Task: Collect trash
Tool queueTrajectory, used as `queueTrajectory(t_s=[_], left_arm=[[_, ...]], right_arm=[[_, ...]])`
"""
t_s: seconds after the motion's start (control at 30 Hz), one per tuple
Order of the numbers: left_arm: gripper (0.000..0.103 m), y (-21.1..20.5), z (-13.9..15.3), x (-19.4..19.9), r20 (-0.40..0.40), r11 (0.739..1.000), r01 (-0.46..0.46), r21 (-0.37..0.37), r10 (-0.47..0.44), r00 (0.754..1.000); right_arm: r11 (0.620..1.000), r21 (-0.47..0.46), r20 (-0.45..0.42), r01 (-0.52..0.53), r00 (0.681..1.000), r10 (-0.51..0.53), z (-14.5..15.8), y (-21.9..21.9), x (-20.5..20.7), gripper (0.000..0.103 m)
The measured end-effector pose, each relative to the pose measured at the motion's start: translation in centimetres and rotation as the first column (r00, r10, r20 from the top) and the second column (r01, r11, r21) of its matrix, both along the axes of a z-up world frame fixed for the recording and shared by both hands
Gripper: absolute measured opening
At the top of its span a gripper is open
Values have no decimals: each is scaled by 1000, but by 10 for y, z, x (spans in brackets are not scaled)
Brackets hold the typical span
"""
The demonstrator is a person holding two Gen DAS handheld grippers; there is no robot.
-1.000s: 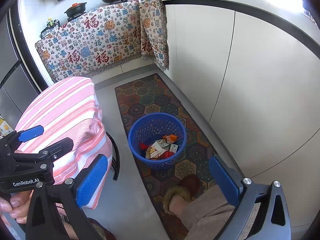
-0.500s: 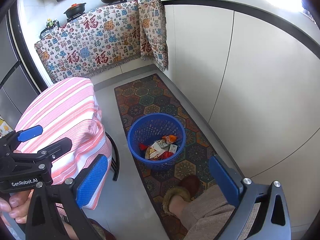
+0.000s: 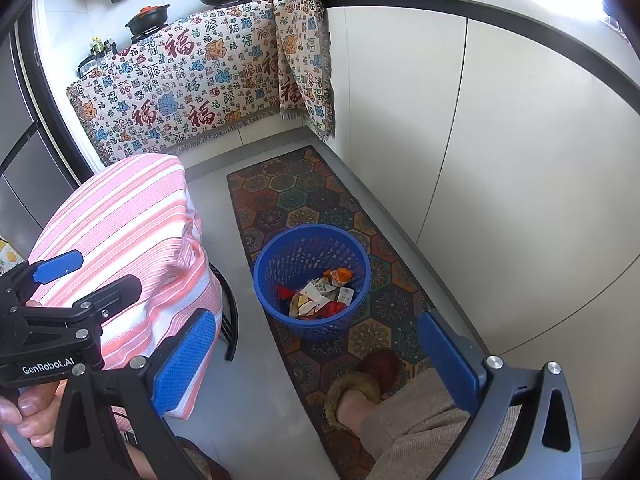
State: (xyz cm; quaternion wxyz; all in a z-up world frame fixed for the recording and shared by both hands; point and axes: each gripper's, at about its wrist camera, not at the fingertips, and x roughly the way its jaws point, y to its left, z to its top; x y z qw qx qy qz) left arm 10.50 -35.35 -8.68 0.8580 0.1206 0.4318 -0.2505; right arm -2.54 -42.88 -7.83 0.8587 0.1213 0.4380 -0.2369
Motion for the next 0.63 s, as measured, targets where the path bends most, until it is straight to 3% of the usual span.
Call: queueTrajectory(t_s=[0.47,0.63], left_arm=[[102,-2,-1,-1,-18,1000,21,-13,-22,1000],[101,7,4,-4,15,999,15,-32,-15,1000]], right_arm=[[1000,6,-1,12,1000,-12,-3,-3,-2,103],[1000,3,-4,13,1000,-13,-2,-1,-2,103]])
